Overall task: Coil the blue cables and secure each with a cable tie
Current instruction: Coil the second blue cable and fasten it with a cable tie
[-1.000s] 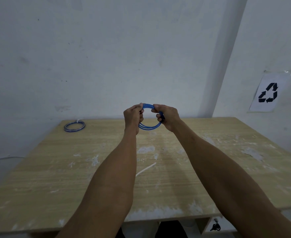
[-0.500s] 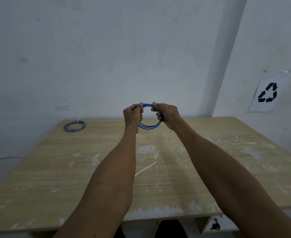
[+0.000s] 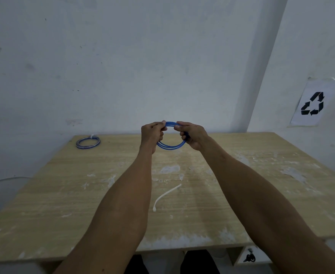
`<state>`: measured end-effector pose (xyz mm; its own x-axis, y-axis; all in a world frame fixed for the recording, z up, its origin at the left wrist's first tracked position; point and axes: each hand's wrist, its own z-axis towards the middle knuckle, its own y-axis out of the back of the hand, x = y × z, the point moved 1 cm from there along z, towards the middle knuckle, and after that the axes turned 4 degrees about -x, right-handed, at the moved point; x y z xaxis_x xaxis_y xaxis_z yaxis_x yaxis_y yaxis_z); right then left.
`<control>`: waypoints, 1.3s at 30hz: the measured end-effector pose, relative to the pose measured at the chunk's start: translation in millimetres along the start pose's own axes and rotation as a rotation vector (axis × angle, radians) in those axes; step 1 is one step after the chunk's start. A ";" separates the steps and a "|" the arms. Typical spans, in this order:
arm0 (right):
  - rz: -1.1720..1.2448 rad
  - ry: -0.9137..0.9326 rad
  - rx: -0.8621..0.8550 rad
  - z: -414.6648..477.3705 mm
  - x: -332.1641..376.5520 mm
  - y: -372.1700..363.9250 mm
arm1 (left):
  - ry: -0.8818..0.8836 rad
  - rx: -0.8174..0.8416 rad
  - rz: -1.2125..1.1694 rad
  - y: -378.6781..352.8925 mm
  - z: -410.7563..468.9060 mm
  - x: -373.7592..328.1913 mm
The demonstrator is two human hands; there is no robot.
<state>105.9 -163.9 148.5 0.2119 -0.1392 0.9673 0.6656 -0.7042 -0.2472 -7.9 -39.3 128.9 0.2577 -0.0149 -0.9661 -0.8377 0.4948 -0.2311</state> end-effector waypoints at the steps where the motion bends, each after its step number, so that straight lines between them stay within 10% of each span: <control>1: -0.002 -0.020 0.004 0.7 -2.0 -0.6 | 0.003 0.014 0.003 3.2 -0.3 1.2; 39: -0.058 0.098 0.021 0.1 -22.6 -11.8 | -0.044 -0.099 -0.089 18.3 -12.5 14.8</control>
<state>93.3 -152.4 129.6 0.1021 -0.1667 0.9807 0.6894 -0.6988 -0.1906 -25.4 -41.3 109.0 0.3523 -0.0157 -0.9357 -0.8532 0.4054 -0.3281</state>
